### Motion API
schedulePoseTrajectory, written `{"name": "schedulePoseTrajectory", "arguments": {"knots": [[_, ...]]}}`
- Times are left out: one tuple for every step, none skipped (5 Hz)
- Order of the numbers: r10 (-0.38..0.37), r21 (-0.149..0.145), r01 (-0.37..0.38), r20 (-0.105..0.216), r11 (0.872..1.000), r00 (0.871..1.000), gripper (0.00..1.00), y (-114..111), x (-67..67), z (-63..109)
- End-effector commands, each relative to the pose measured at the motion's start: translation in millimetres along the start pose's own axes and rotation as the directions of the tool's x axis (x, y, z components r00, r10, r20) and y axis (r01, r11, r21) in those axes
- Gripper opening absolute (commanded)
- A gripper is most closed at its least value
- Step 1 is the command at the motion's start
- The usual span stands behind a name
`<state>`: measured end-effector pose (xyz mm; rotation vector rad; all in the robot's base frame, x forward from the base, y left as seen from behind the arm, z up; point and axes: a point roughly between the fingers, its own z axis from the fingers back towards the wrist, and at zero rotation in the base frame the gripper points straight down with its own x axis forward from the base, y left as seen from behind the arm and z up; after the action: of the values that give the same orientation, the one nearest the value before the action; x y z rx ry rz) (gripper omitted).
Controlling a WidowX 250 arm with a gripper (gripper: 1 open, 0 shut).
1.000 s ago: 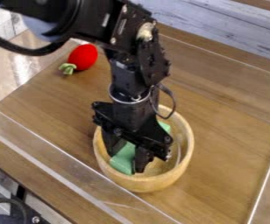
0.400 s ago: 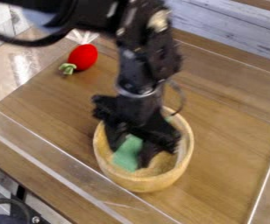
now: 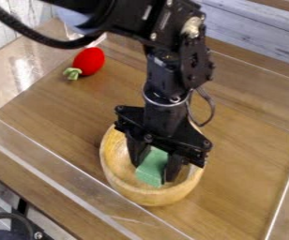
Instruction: Remove the green block from the brown bowl and put it on the table
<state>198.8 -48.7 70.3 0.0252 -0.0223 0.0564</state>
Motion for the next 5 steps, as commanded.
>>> {"name": "schedulePoseTrajectory", "arguments": {"knots": [[-0.009, 0.01, 0.009, 0.052, 1.0, 0.999, 0.0, 6.1, 10.9, 20.4], [-0.014, 0.039, 0.011, 0.072, 0.999, 0.997, 0.0, 19.8, 13.0, 36.6], [0.022, 0.066, -0.03, 0.11, 0.997, 0.994, 0.0, 56.0, 19.6, 62.1], [0.075, 0.073, -0.085, 0.129, 0.994, 0.989, 0.0, 95.4, 23.6, 77.5], [0.047, 0.052, -0.054, 0.128, 0.997, 0.991, 0.0, 95.4, 22.9, 69.8]]}}
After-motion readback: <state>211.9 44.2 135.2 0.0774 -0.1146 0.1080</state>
